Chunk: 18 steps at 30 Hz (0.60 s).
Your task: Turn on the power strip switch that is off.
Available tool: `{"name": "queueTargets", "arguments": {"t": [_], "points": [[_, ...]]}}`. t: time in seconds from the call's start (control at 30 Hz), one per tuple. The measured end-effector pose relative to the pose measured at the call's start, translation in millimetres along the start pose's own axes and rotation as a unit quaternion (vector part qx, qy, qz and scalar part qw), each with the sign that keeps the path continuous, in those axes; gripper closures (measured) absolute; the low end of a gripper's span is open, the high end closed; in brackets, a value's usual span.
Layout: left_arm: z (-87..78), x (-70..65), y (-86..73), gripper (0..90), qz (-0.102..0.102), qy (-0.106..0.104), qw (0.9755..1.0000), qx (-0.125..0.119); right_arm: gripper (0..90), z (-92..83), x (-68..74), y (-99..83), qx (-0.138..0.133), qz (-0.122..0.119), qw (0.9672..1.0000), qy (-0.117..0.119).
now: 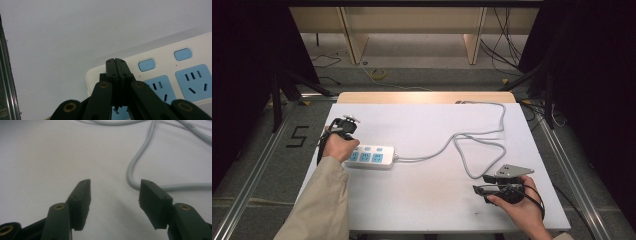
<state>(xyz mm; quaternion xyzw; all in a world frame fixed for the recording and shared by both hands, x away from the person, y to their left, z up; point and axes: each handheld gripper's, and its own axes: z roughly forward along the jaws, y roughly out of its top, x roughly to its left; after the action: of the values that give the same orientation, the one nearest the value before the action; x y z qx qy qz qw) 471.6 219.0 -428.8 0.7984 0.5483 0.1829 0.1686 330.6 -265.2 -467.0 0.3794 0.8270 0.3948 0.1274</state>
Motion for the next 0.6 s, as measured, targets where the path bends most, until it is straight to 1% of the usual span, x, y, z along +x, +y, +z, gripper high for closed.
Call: {"name": "queueTargets", "arguments": {"t": [0.13,0.33,0.6], "points": [[1.6,0.5,0.6,89.8,0.0,0.001,1.0,0.0,43.8,0.1,0.0,0.1,0.0,0.0,1.0,0.0],[4.6,1.3,1.3,89.8,0.003,0.002,1.0,0.008,43.8,0.1,0.0,0.0,0.0,0.0,1.0,0.0],[8.1,2.9,1.7,89.8,0.002,0.005,0.9999,0.013,43.8,0.1,-0.1,0.0,0.0,0.001,1.0,0.0]]}}
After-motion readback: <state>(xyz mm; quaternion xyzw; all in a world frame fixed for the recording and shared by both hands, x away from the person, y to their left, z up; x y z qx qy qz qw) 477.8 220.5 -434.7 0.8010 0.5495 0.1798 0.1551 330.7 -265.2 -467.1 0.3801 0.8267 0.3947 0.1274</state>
